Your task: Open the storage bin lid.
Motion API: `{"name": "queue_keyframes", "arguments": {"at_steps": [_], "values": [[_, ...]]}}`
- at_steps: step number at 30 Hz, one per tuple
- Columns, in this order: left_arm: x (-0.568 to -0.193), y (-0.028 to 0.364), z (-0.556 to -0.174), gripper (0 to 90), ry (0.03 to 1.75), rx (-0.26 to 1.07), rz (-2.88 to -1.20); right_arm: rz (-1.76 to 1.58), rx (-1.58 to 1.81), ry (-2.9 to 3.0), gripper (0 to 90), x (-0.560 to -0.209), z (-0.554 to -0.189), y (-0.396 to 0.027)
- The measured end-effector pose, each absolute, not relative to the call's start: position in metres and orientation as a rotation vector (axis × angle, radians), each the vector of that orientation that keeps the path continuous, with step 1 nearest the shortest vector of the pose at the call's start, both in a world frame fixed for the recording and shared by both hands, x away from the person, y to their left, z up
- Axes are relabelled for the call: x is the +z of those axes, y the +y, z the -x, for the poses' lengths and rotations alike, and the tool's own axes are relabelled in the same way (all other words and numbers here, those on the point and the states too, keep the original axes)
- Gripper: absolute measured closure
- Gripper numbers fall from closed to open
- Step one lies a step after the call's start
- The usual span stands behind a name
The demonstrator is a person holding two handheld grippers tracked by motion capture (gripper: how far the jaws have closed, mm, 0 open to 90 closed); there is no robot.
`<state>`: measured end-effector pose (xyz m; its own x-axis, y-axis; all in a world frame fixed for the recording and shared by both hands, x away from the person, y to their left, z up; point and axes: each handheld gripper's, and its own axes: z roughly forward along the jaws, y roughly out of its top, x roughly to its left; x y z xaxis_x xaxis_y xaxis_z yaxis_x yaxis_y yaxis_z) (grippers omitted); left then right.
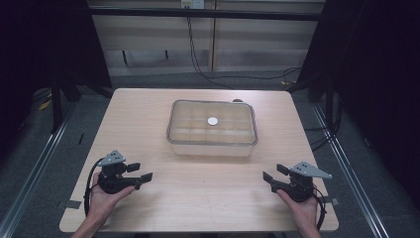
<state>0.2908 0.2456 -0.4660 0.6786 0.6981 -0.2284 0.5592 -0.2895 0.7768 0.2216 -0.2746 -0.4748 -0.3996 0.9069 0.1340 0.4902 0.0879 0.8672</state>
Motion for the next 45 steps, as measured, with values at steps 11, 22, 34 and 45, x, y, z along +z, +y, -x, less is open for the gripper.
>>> {"name": "queue_keyframes", "arguments": {"at_steps": [11, 22, 34, 45], "values": [[-0.465, 0.244, -0.291, 48.6, 0.929, 0.164, -1.974, -1.36, 1.307, 1.906, 33.9, -0.468, -0.221, -0.276], [-0.457, 0.245, -0.298, 39.4, 0.972, 0.201, -1.93, -1.376, 1.28, 1.946, 34.0, -0.453, -0.23, -0.273], [-0.443, 0.232, -0.319, 30.5, 0.963, 0.22, -1.953, -1.395, 1.317, 2.057, 32.0, -0.435, -0.267, -0.261], [-0.439, 0.221, -0.333, 28.4, 0.93, 0.201, -1.953, -1.349, 1.303, 2.07, 31.1, -0.423, -0.285, -0.255]]}}
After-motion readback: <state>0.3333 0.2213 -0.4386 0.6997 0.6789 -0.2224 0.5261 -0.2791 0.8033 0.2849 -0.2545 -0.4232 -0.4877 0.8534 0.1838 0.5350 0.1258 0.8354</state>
